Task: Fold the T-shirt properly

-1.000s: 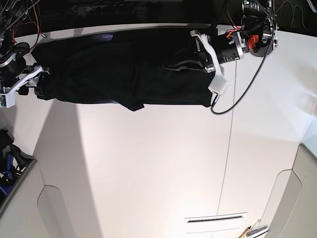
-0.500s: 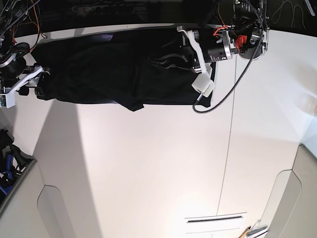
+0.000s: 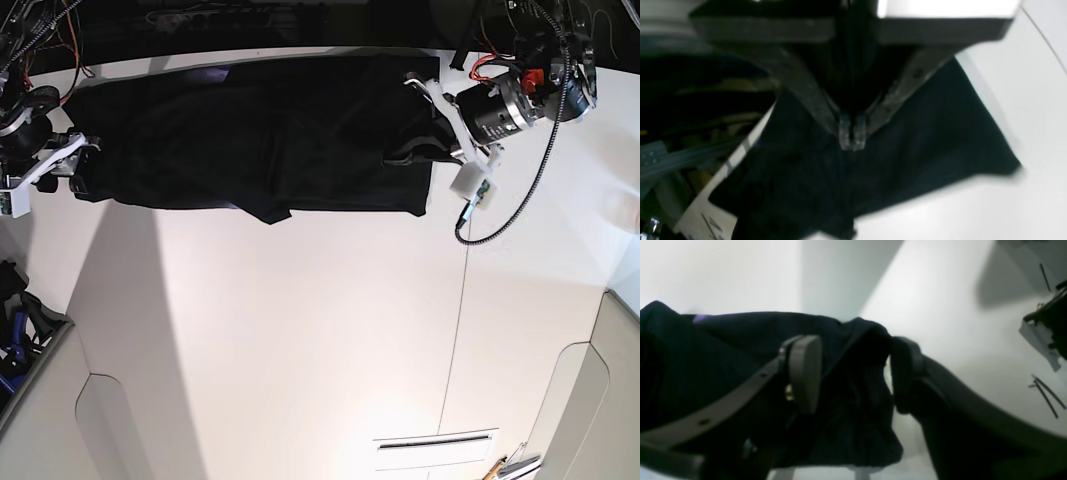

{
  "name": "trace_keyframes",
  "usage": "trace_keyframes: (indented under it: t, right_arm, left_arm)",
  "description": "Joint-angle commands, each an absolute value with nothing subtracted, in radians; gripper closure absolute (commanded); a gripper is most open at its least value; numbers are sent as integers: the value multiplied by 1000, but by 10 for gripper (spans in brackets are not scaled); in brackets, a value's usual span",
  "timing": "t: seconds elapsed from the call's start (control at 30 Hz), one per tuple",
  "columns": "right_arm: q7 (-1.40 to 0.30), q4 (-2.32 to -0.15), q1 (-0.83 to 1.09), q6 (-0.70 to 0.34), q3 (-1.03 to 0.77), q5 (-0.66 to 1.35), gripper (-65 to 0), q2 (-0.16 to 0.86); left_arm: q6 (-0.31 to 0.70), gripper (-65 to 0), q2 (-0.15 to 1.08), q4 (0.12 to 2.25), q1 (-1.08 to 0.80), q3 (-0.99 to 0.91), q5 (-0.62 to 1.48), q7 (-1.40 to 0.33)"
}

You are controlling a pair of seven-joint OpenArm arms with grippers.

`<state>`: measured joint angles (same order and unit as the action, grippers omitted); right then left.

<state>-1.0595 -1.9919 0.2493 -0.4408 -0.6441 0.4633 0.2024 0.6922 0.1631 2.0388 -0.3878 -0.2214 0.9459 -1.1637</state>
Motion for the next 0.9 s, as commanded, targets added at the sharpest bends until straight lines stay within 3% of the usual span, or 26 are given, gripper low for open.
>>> trace_keyframes:
  t: [0.0, 0.23, 0.47, 0.7, 0.73, 0.8, 0.87]
  right_arm:
    - [-1034, -2006, 241, -441, -649, 476, -329, 215]
    - [-1029, -2006, 239, -441, -649, 483, -329, 215]
    - [-1029, -2006, 239, -441, -649, 490, -329, 215]
    - [-995, -2006, 239, -440, -661, 370, -330, 237]
    - [-989, -2006, 239, -436, -672, 344, -330, 250]
    - [-982, -2006, 239, -421, -696, 337, -330, 281]
    - [-977, -2003, 239, -421, -723, 358, -330, 311]
  left_arm:
    - [698, 0, 167, 2036, -406, -215, 976, -1149]
    - [698, 0, 166, 1999, -468, -36, 1054, -1153]
    - [698, 0, 138, 1988, -443, 188, 833, -1024]
    - [698, 0, 133, 1990, -385, 220, 856, -1029]
    - [698, -12, 133, 1990, -385, 220, 856, -1029]
    - [698, -126, 133, 1990, -385, 220, 855, -1029]
    - [698, -202, 133, 1990, -385, 220, 856, -1028]
